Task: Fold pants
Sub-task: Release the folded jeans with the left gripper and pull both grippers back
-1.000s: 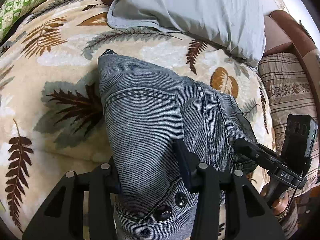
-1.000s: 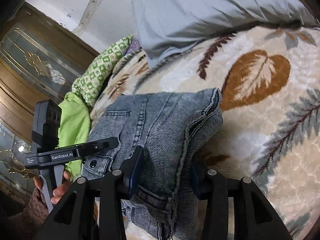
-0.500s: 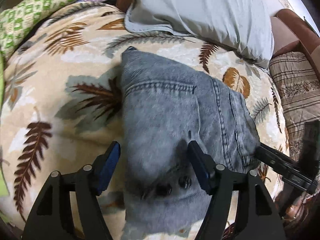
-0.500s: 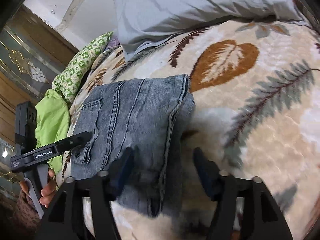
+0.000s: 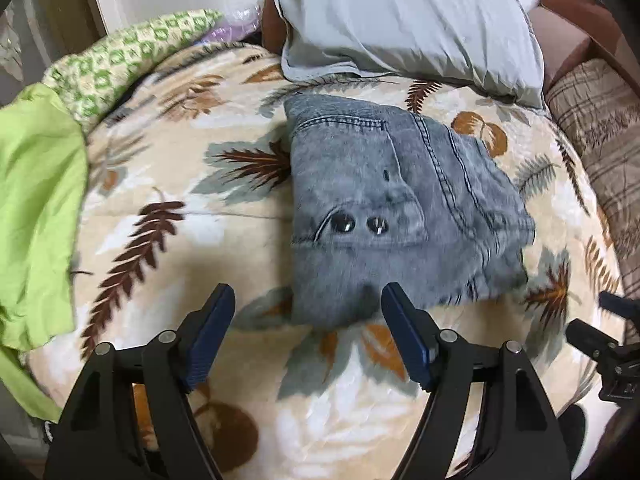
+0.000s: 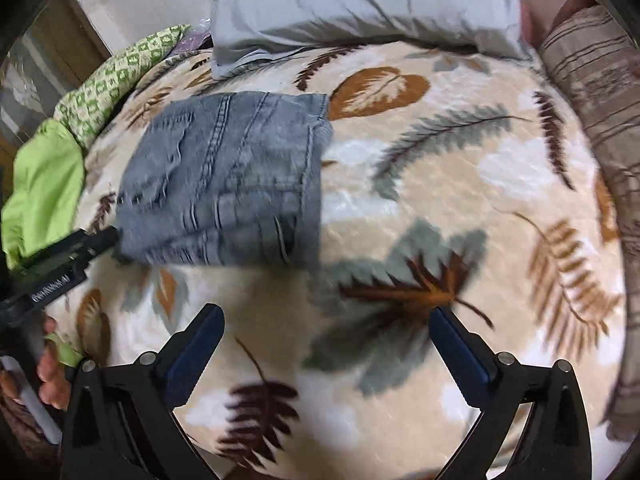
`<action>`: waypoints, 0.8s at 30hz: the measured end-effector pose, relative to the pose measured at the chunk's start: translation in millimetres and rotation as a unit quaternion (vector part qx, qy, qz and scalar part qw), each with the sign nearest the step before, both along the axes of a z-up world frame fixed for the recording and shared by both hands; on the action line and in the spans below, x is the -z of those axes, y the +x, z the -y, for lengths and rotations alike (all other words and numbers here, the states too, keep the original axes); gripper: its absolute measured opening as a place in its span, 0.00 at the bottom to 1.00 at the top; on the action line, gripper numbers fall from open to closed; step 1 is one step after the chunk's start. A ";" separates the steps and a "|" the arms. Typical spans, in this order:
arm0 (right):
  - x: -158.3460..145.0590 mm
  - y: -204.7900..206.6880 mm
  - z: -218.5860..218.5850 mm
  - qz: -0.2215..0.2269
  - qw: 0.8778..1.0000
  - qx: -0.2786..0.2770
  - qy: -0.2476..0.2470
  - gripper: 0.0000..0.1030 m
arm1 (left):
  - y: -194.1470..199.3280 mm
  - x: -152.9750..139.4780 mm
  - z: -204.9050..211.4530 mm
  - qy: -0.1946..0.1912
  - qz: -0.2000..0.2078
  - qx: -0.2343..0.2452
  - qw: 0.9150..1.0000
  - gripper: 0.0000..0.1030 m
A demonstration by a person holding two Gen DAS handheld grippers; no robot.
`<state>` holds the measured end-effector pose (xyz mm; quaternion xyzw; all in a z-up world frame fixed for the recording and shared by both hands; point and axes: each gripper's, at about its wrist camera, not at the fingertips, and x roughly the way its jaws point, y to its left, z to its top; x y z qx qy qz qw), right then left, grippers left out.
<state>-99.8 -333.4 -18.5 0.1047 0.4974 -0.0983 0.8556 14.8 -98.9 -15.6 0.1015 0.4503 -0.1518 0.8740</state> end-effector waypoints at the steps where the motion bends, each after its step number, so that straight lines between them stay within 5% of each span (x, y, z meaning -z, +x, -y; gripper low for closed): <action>1: -0.6 -5.8 -3.6 0.002 1.000 0.001 -0.015 0.99 | -6.3 -0.8 -0.9 0.009 0.010 0.001 1.000 0.74; 4: -2.4 -24.2 -13.0 0.016 0.999 0.000 -0.038 0.99 | -23.8 -1.8 -2.0 0.031 0.026 0.011 0.999 0.74; 15: -9.4 -36.8 -26.7 0.025 0.998 -0.003 -0.052 0.99 | -53.0 9.7 -1.9 0.004 -0.027 0.076 0.997 0.74; 24: -7.9 -38.3 -27.9 0.021 0.998 -0.005 -0.054 1.00 | -61.7 6.7 -3.2 -0.003 -0.020 0.080 0.997 0.75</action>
